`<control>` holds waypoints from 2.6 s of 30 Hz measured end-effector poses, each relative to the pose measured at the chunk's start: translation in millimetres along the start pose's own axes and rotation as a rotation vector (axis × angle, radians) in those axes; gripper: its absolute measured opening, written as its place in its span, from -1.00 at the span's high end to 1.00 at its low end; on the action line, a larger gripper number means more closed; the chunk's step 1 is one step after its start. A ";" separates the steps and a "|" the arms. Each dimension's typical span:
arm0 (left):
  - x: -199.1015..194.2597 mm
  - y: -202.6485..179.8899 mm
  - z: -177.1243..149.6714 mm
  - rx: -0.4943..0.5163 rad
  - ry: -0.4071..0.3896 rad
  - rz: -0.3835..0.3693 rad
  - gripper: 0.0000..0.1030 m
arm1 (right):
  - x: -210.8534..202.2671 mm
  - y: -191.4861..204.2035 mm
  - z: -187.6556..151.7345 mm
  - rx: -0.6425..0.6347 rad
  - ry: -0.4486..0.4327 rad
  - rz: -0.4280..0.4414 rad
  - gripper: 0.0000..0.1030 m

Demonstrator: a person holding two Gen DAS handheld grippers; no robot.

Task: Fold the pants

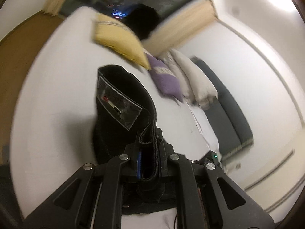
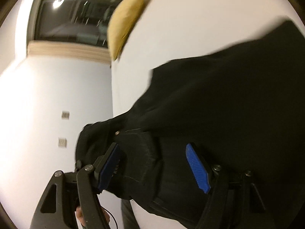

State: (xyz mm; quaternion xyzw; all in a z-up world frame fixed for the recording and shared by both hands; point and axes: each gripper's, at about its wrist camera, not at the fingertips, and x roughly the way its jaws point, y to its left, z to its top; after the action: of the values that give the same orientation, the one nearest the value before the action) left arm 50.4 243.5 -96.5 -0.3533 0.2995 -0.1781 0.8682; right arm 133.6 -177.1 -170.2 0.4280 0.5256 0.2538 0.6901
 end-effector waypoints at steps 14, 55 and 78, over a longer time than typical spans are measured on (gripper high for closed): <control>154.8 -155.8 -117.2 0.460 0.370 -0.100 0.82 | -70.8 11.2 41.1 -0.086 -0.056 0.168 -0.68; 196.2 -189.2 -216.5 0.522 0.513 -0.092 -0.39 | -125.0 -56.3 80.5 -0.089 -0.100 -0.113 -0.30; 194.7 -87.4 -134.5 0.444 0.429 0.214 -0.39 | -153.1 -75.2 -43.8 -0.011 -0.175 -0.212 0.51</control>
State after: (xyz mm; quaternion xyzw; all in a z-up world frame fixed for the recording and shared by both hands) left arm 102.4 14.0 -187.2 -0.0762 0.4647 -0.2172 0.8550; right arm 36.0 -323.3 -160.5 0.3869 0.5040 0.1441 0.7587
